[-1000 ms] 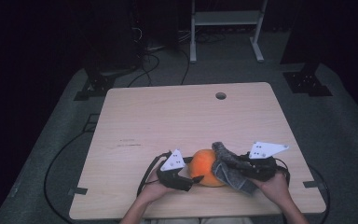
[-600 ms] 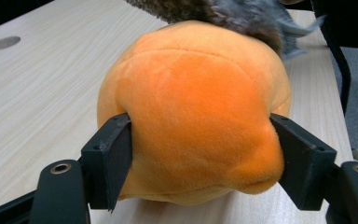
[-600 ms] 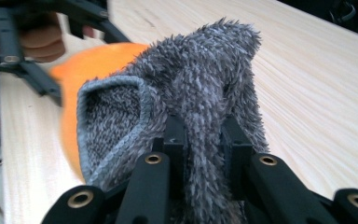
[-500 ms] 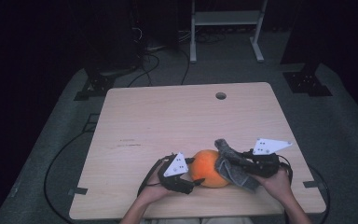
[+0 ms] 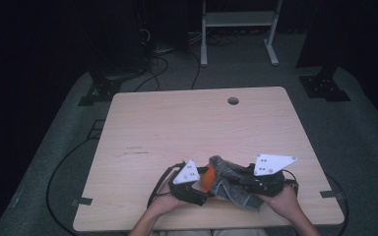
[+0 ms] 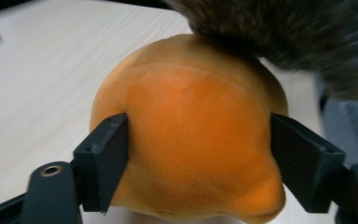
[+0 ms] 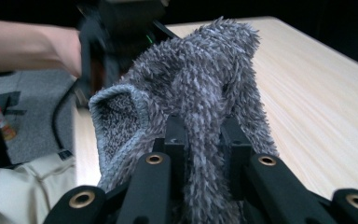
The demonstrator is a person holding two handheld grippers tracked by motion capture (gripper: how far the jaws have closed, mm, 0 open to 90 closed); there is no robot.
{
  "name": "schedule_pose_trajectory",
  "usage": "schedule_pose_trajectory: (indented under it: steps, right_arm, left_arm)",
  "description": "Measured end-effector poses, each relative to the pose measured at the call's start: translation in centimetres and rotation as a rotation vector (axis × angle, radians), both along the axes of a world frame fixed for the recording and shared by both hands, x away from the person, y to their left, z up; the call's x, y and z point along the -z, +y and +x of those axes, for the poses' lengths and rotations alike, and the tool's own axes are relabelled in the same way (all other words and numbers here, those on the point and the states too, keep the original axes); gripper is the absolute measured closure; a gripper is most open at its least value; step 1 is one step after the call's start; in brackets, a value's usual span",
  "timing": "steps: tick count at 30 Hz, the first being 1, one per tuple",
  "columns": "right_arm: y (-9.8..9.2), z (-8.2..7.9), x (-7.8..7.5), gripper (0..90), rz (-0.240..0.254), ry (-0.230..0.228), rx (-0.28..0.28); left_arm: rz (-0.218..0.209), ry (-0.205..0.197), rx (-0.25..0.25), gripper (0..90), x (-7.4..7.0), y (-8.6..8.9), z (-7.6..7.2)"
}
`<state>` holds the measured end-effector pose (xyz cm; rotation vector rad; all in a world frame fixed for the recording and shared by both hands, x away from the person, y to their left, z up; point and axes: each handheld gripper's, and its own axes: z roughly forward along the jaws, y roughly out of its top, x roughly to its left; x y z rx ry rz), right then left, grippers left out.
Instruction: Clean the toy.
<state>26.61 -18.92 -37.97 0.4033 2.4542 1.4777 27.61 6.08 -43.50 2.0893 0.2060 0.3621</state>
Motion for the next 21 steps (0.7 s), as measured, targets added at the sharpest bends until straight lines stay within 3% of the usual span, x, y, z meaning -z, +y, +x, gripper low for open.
schedule_pose_trajectory:
  steps: [2,4,6,9,12,15,17,19,21]
  right_arm:
    - [0.9,-0.1,0.0,75.8,-0.063,-0.012,-0.006]
    - [0.8,0.6,1.0,75.9,-0.058,0.03,-0.003]
    - [-0.3,1.2,1.6,75.9,-0.023,0.058,0.02]
    - [-2.4,1.6,2.1,75.9,-0.023,0.07,0.088]
    - [-3.5,1.6,2.7,75.9,-0.005,0.08,0.126]
    - [-2.4,0.9,2.4,75.7,0.003,0.049,0.065]
    - [-1.1,0.2,2.2,75.5,-0.004,0.03,0.012]
    - [-0.4,-0.1,2.2,75.5,-0.041,0.006,0.0]
    - [-1.1,0.5,2.5,75.6,-0.03,0.025,0.015]
  left_arm:
    - [0.042,-0.042,0.015,24.9,0.0,-0.2,-0.5]
    - [0.053,-0.035,0.024,24.9,0.2,0.1,-0.5]
    - [0.029,0.007,0.017,25.4,0.5,0.7,0.0]
    - [0.012,0.051,0.018,24.1,0.6,1.4,0.5]
    - [-0.068,0.091,-0.001,13.8,0.1,1.3,0.9]
    - [-0.091,0.111,-0.032,7.2,-0.2,0.7,1.2]
    - [-0.044,0.127,-0.036,6.4,0.1,0.3,1.5]
    - [-0.035,0.123,-0.034,11.7,0.4,0.6,1.4]
    - [-0.02,0.112,-0.029,16.4,0.5,1.0,1.3]
